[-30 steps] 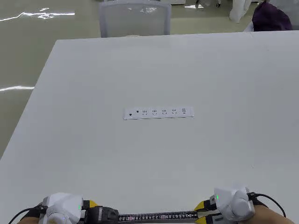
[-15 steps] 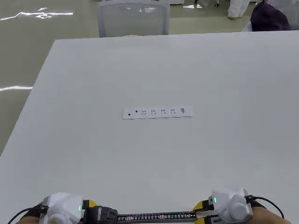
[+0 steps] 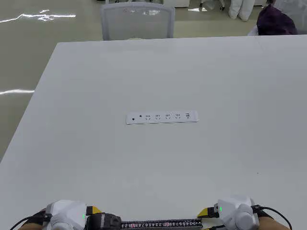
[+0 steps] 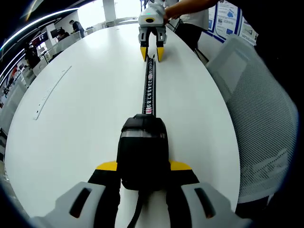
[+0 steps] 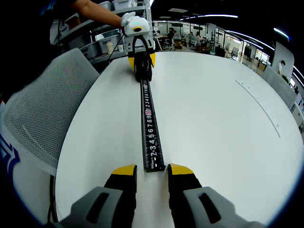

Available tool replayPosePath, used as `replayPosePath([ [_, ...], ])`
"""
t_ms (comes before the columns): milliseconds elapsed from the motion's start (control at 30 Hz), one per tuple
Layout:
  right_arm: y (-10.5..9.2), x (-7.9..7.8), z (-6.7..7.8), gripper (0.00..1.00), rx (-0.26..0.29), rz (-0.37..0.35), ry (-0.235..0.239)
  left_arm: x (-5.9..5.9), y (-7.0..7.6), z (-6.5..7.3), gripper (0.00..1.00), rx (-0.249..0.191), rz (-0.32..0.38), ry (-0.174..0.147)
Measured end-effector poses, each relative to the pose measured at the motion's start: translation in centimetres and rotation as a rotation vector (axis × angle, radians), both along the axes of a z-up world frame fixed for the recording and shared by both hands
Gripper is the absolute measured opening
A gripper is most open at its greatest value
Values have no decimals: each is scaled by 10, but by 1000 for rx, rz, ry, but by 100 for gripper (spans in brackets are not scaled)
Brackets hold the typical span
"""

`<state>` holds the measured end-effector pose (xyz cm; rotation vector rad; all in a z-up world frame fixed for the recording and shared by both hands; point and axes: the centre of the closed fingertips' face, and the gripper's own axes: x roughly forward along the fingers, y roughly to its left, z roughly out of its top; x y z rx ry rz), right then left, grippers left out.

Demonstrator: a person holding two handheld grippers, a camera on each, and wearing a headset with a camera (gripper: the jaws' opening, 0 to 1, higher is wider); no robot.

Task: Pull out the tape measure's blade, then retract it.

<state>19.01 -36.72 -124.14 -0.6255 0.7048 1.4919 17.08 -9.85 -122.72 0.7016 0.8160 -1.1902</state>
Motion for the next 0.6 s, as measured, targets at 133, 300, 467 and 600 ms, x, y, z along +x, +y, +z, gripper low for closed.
replayPosePath([
  [133, -4, 0, 2, 28, -2, -26, -4, 0, -1, 1, 36, -18, 25, 11],
  [300, -6, 0, 8, 31, -3, -62, -16, -4, 3, 4, 41, -14, 42, 12],
  [467, -9, 1, 15, 35, 5, -139, 4, -6, 10, 9, 51, -30, 104, 9],
  [600, -11, 1, 22, 38, 5, -169, -8, -10, 15, 14, 53, -43, 157, 11],
])
